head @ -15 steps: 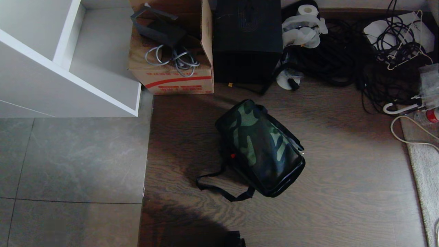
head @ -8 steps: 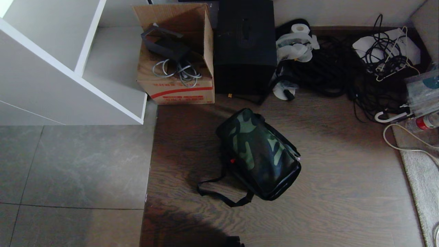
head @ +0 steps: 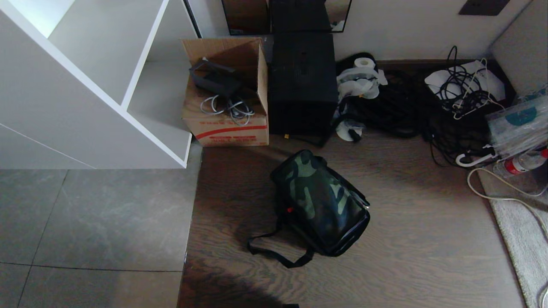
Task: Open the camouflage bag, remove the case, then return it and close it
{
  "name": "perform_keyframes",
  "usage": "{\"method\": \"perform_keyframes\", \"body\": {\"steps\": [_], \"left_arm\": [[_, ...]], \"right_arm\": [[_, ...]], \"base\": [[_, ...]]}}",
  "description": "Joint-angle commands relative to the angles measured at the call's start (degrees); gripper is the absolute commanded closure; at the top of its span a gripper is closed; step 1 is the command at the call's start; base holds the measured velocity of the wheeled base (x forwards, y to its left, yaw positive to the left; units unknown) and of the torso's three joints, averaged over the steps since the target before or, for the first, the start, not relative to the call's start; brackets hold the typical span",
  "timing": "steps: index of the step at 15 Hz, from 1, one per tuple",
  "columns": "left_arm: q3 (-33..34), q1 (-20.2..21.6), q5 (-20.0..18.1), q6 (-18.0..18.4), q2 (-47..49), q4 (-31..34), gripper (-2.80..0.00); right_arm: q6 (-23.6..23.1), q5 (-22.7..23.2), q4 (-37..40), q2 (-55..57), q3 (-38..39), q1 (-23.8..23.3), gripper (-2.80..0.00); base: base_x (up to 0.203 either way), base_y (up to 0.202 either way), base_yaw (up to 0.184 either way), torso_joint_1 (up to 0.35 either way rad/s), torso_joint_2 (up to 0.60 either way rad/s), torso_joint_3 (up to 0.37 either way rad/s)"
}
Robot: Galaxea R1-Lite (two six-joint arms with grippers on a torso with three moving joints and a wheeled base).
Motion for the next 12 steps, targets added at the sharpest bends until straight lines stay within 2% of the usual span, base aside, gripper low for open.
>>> {"method": "perform_keyframes", "body": {"steps": [1,12], "left_arm": [[0.53,0.01,0.02,-0.06,-0.02,-0.05,0.00],[0.54,0.01,0.11,-0.23,-0.02,-0.05,0.00]], "right_arm": [[0.03,0.00,0.00,0.16,0.00,0.02,0.00],[-0.41,0.02,0.00,0.16,0.09,0.02,0.00]], "base": [[0.000,0.000,0.000,0.005,0.00,0.201],[0.000,0.000,0.000,0.002,0.00,0.202]]}}
